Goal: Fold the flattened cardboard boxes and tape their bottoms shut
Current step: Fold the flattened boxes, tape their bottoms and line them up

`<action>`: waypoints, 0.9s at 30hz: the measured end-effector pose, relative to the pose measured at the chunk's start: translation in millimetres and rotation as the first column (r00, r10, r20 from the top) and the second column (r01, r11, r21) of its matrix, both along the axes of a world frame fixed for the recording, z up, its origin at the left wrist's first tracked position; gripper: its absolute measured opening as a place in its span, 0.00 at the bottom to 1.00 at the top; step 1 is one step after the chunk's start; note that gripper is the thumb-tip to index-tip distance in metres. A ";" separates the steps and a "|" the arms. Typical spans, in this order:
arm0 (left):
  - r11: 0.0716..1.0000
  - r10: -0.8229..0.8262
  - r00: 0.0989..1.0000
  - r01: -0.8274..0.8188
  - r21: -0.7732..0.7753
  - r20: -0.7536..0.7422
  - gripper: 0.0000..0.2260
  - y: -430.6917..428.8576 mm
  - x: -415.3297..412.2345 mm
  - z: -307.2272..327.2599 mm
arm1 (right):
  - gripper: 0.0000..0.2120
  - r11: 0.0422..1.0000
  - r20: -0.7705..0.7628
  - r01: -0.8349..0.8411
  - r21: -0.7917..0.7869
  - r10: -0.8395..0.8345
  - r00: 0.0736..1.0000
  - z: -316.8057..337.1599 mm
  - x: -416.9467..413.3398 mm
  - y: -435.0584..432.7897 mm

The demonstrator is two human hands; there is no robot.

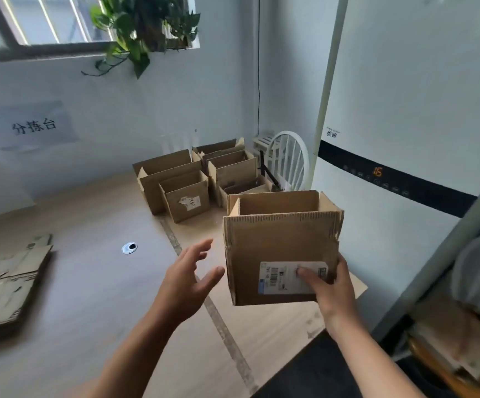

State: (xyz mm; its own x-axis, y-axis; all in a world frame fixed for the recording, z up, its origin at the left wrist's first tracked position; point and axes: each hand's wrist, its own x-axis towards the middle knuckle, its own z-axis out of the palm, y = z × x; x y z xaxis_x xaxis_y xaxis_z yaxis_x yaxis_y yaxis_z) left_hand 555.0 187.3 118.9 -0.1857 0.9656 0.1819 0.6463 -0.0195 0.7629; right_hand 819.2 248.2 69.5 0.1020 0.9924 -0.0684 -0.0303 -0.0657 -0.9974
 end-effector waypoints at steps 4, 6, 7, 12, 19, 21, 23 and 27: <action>0.997 -0.019 0.923 -0.012 -0.079 -0.384 0.24 22.1 -49.8 -3.0 | 0.31 0.995 -0.034 -0.099 0.015 0.100 0.994 -10.4 -18.2 43.8; 0.993 -0.025 0.852 -0.037 -0.109 -0.524 0.24 36.2 -74.8 -6.1 | 0.31 0.992 -0.052 -0.124 0.006 0.124 0.991 -18.5 -35.5 67.0; 0.992 -0.028 0.811 -0.050 -0.117 -0.585 0.24 43.6 -84.8 -7.5 | 0.32 0.992 -0.059 -0.128 -0.001 0.128 0.990 -23.5 -43.7 78.1; 0.976 -0.063 0.667 -0.116 -0.186 -0.743 0.23 99.1 -127.6 -20.8 | 0.35 0.980 -0.065 -0.194 -0.049 0.190 0.980 -50.2 -100.3 143.8; 0.931 -0.058 0.725 -0.210 -0.300 -0.686 0.23 175.4 -169.8 -51.8 | 0.30 0.954 -0.011 -0.283 -0.094 0.283 0.959 -78.8 -167.4 214.2; 0.901 -0.046 0.762 -0.247 -0.356 -0.646 0.24 188.9 -176.1 -61.3 | 0.30 0.945 0.014 -0.307 -0.109 0.310 0.951 -82.9 -181.3 228.4; 0.866 -0.042 0.790 -0.277 -0.417 -0.612 0.25 201.9 -183.9 -70.4 | 0.32 0.934 0.026 -0.341 -0.111 0.346 0.938 -89.1 -195.3 246.4; 0.784 0.048 0.791 -0.408 -0.468 -0.610 0.24 210.1 -202.6 -84.9 | 0.33 0.917 -0.008 -0.388 -0.088 0.389 0.921 -102.2 -220.7 283.6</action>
State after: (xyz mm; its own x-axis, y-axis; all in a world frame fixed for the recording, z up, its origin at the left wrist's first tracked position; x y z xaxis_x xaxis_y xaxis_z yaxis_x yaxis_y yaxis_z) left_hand 352.4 397.4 34.0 -0.4583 0.8604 -0.2226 0.8666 0.4882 0.1030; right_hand 598.5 531.8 -32.7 -0.2895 0.9444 -0.1558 0.0247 -0.1553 -0.9876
